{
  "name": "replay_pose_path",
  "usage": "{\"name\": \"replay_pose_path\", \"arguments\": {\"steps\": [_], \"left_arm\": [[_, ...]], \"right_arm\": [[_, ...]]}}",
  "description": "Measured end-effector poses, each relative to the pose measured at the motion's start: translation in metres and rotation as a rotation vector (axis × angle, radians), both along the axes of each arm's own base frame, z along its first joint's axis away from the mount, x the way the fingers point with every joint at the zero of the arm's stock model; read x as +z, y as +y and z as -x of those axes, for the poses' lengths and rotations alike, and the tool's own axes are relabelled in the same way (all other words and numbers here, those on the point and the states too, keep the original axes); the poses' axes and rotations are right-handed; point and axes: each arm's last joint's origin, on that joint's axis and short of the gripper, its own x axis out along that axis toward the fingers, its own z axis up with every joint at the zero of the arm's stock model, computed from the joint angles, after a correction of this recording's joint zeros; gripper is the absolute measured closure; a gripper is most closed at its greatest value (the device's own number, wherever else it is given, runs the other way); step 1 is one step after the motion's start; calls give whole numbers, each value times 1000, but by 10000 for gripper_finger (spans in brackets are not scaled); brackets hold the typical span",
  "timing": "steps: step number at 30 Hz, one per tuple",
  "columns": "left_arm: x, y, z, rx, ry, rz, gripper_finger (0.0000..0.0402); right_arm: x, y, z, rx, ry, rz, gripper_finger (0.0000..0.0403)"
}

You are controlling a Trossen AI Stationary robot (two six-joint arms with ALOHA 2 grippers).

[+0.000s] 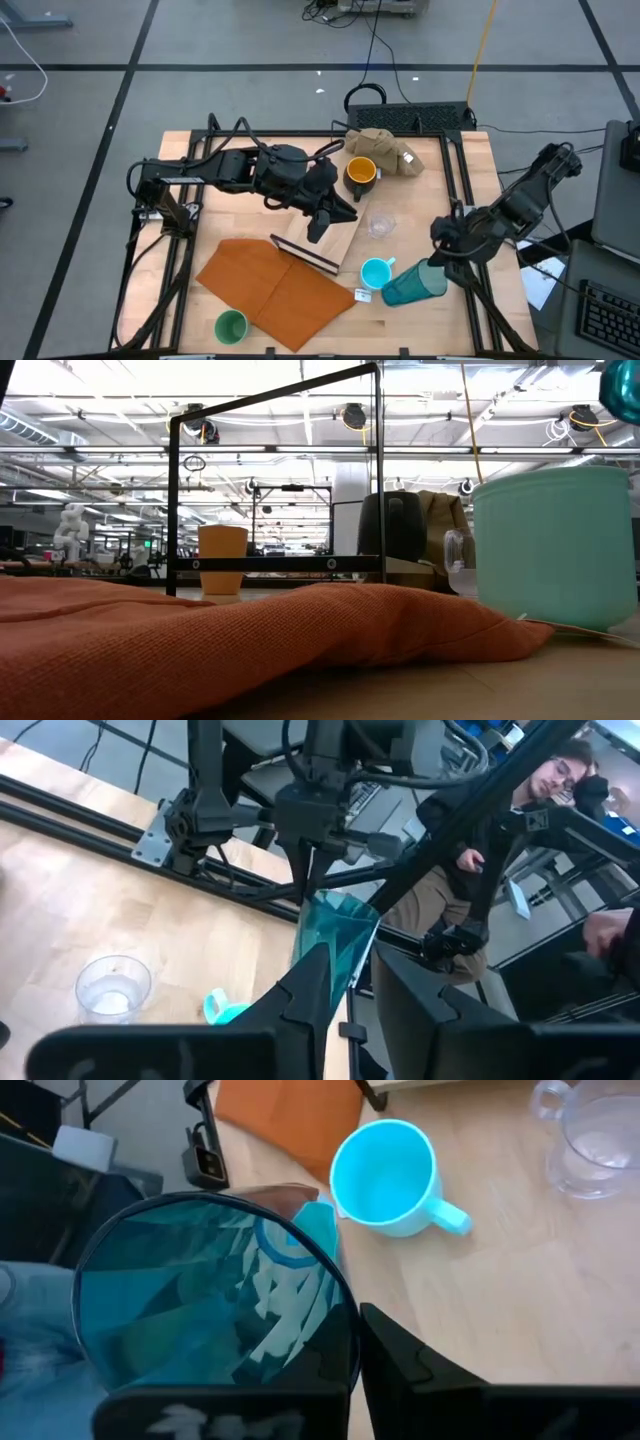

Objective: Stack small to large cups/mugs on shelf
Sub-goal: Put the blue cup on the shelf

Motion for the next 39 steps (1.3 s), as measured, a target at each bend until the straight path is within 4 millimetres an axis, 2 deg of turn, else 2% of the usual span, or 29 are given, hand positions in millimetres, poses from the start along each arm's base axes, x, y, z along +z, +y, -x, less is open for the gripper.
{"name": "replay_pose_path", "arguments": {"steps": [3, 6, 12, 16, 24, 28, 34, 39], "left_arm": [[0, -3, 0, 6, -5, -23, 307], [0, -8, 1, 6, -6, -31, 276], [0, -13, 2, 40, 4, 0, 198], [-3, -19, 4, 30, 52, 64, 162], [-4, -44, 10, -61, 120, 206, 131], [-5, -56, 13, -76, 141, 242, 121], [-14, -73, 8, -51, 182, 299, 93], [-24, -90, -1, -71, 200, 332, 66]], "right_arm": [[2, -1, 2, 20, -18, 4, 402], [5, -1, 1, 52, -69, -6, 402], [23, 0, -5, 101, -282, -78, 402], [34, -6, -8, 102, -399, -88, 402], [40, -19, -12, 116, -471, -69, 403], [49, -21, -18, 142, -575, -102, 403], [60, -26, -27, 148, -687, -149, 403], [55, -26, -37, 179, -657, -160, 403]]}}
